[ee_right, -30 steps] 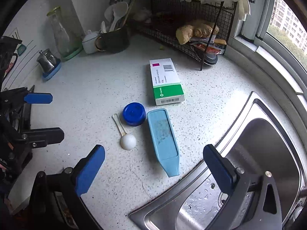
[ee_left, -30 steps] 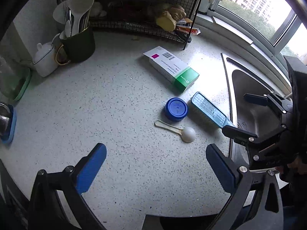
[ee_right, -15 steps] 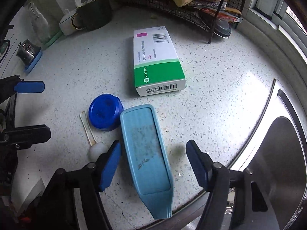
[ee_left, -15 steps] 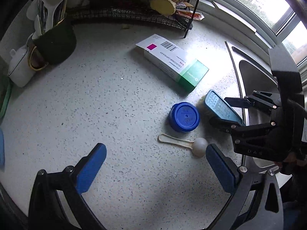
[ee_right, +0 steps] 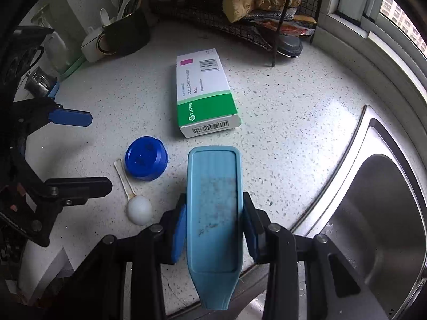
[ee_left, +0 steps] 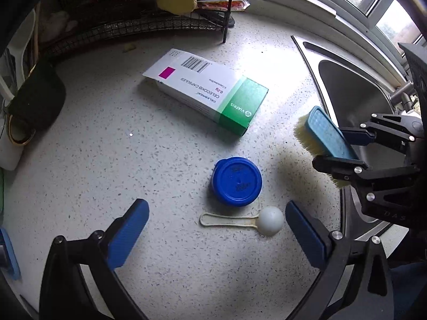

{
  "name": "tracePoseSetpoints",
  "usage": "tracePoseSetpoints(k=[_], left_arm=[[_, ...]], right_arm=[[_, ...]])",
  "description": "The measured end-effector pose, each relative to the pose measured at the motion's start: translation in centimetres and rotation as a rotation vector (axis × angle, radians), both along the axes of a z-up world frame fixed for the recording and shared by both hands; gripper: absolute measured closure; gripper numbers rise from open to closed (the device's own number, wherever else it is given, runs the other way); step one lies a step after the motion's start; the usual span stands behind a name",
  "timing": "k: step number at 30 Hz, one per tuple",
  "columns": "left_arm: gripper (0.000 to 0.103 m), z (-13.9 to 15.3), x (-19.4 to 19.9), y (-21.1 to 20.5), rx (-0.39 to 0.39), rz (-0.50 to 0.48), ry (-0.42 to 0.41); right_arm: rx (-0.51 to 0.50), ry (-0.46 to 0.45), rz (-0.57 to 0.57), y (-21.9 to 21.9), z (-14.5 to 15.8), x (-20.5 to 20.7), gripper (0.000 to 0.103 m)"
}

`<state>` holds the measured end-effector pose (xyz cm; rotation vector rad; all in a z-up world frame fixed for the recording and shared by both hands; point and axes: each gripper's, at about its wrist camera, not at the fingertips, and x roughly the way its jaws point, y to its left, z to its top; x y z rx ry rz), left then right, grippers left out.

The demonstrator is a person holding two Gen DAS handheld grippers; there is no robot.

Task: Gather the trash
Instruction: 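Grasp the blue round lid with the left tool, then carry the lid and brush with both tools down over the red bin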

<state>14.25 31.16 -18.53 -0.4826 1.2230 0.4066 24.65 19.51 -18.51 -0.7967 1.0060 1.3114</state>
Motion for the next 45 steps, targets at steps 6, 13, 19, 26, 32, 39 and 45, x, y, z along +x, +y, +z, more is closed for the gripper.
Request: tracePoseSetpoints(k=[6, 13, 19, 26, 32, 39, 45], left_arm=[[0.016, -2.3, 2.2, -0.2, 0.030, -0.071, 0.067], [0.031, -3.2, 4.1, -0.7, 0.082, -0.131, 0.091], [0.060, -2.8, 4.9, -1.0, 0.088, -0.123, 0.081], [0.060, -0.7, 3.9, -2.5, 0.072, -0.046, 0.028], [0.060, 3.3, 2.4, -6.8, 0.094, -0.003, -0.033], [0.060, 6.4, -0.6, -13.8, 0.139, 0.038, -0.049], [0.060, 7.6, -5.1, -20.4, 0.172, 0.135, -0.041]], right_arm=[[0.002, 0.020, -0.044, -1.6, 0.4, 2.0, 0.068], [0.000, 0.027, -0.082, -1.8, -0.2, 2.7, 0.068], [0.015, 0.033, -0.094, -2.9, 0.4, 3.3, 0.068], [0.037, 0.033, -0.078, -4.3, 1.7, 2.5, 0.068], [0.066, 0.033, -0.040, -6.8, 2.8, 1.3, 0.068], [0.119, 0.022, 0.033, -11.9, 4.7, -1.0, 0.068], [0.162, -0.001, 0.114, -17.0, 5.9, -3.8, 0.068]])
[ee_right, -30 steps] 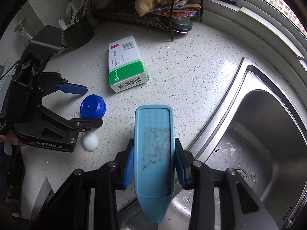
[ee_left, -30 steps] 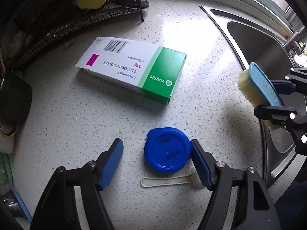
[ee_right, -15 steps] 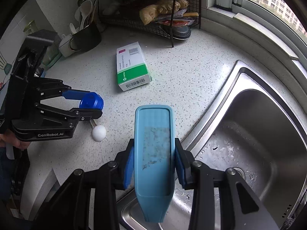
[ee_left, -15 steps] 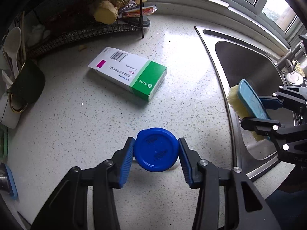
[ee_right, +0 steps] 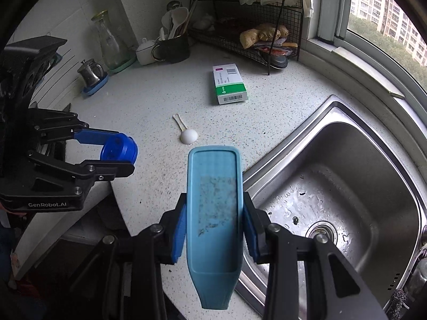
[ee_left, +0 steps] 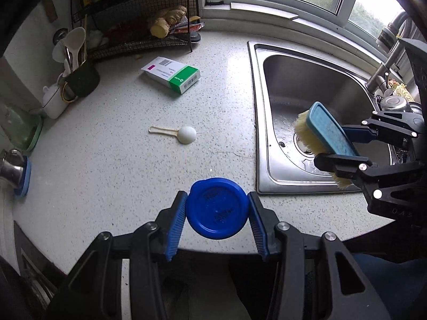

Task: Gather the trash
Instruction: 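Carry the lid and brush with both tools down over the red bin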

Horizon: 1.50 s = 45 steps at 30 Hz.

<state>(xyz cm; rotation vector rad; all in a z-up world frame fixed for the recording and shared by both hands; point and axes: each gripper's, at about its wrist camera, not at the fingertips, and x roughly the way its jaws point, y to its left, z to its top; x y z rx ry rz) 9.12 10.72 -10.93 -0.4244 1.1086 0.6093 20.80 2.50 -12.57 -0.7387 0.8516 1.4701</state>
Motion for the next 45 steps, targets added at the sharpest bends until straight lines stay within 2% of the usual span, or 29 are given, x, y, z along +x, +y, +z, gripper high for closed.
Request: tracePoseSetpoints(k=[7, 14, 19, 25, 31, 35, 45], left_arm=[[0.060, 1.1, -5.1, -9.1, 0.039, 0.120, -0.003], [0.060, 1.2, -9.2, -18.0, 0.032, 0.234, 0.008], [0.060, 0.9, -10.9, -22.0, 0.023, 0.294, 0.012], [0.060, -0.5, -11.8, -24.3, -0.020, 0.334, 0.000], [0.060, -4.3, -11.7, -25.7, -0.077, 0.319, 0.022], [0.060, -8.1, -11.6, -26.6, -0.118, 0.309, 0.045], [0.060, -19.6, -11.8, -26.9, -0.277, 0.260, 0.061]], right_arm=[[0.041, -0.006, 0.102, -6.5, 0.0, -3.8, 0.068], [0.051, 0.004, 0.194, -12.6, -0.6, -6.6, 0.068], [0.040, 0.013, 0.249, -15.3, -1.2, -7.7, 0.068], [-0.009, 0.005, 0.294, -16.5, -3.0, -8.9, 0.068], [-0.039, 0.032, 0.310, -16.4, -5.8, -10.5, 0.068], [-0.069, -0.005, 0.334, -17.1, -8.9, -11.9, 0.068], [-0.236, 0.043, 0.195, -18.1, -20.5, -11.5, 0.068]])
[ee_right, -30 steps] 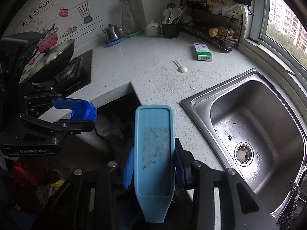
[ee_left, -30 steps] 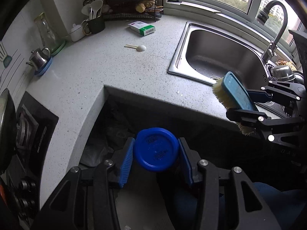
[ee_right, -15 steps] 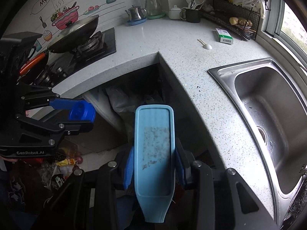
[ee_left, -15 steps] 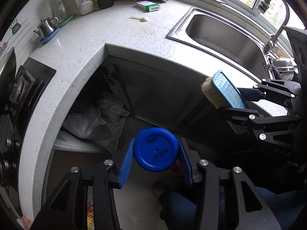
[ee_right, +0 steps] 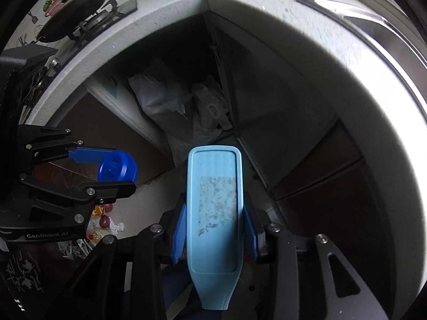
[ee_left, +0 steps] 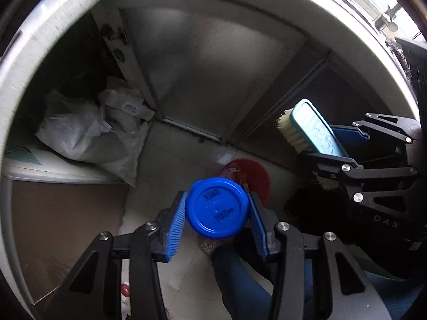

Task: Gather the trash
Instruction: 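Carry the lid and brush with both tools down over the red bin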

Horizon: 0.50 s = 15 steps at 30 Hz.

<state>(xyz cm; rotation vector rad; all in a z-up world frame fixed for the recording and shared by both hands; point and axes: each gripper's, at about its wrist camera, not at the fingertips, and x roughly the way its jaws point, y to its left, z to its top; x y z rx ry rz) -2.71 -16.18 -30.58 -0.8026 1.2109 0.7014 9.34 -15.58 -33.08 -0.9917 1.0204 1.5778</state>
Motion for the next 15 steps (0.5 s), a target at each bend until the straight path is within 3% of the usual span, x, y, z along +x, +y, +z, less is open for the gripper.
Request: tracePoseSetpoints(k=[7, 15], left_arm=[[0.060, -10.4, 1.4, 0.1, -0.084, -0.019, -0.026], [0.060, -24.7, 4.7, -1.1, -0.148, -0.083, -0.025]], right_arm=[[-0.082, 0.015, -0.131, -0.3, -9.6, 1.2, 0.068], [-0.131, 0.004, -0.220, 0.6, -22.2, 2.5, 0.068]])
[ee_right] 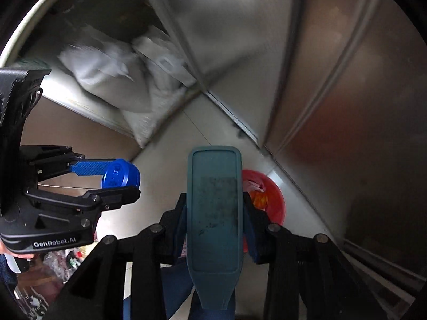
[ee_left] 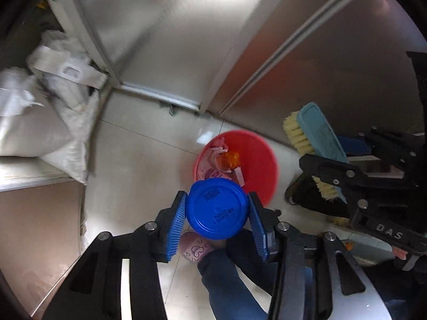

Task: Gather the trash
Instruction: 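Carry the lid and brush with both tools down over the red bin, then open both tools to drop the lid and brush into the bin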

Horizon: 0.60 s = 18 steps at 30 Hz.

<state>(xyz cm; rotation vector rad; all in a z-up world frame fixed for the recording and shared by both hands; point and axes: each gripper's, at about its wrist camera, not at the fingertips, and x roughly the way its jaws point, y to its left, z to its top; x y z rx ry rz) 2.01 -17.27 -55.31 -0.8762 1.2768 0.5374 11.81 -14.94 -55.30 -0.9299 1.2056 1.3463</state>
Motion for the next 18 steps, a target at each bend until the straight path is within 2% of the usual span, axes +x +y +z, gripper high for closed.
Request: tracePoseSetpoints(k=[3, 8, 14, 16, 18], left_arm=[[0.060, -4.9, 1.0, -0.2, -0.035, -0.006, -0.007], [0.060, -11.3, 2.7, -1.1, -0.057, -0.029, -0.011], [0.060, -17.3, 4.3, -2.1, -0.078, -0.069, -0.017], [0.060, -18.3, 4.8, -2.3, -0.075, -0.095, -0.029], [0.055, -19.1, 5.2, -2.8, -0.064, -0.126, -0.030]], right_arm=[[-0.014, -0.007, -0.006, 0.2, -4.7, 0.6, 0.068], [-0.040, 0.001, -0.005, 0.4, -11.5, 1.7, 0.068], [-0.030, -0.019, 0.015, 0.3, -16.4, 2.2, 0.068], [-0.015, -0.045, 0.024, 0.0, -17.6, 2.1, 0.068], [-0.016, -0.040, 0.009, -0.2, -18.8, 2.1, 0.068]])
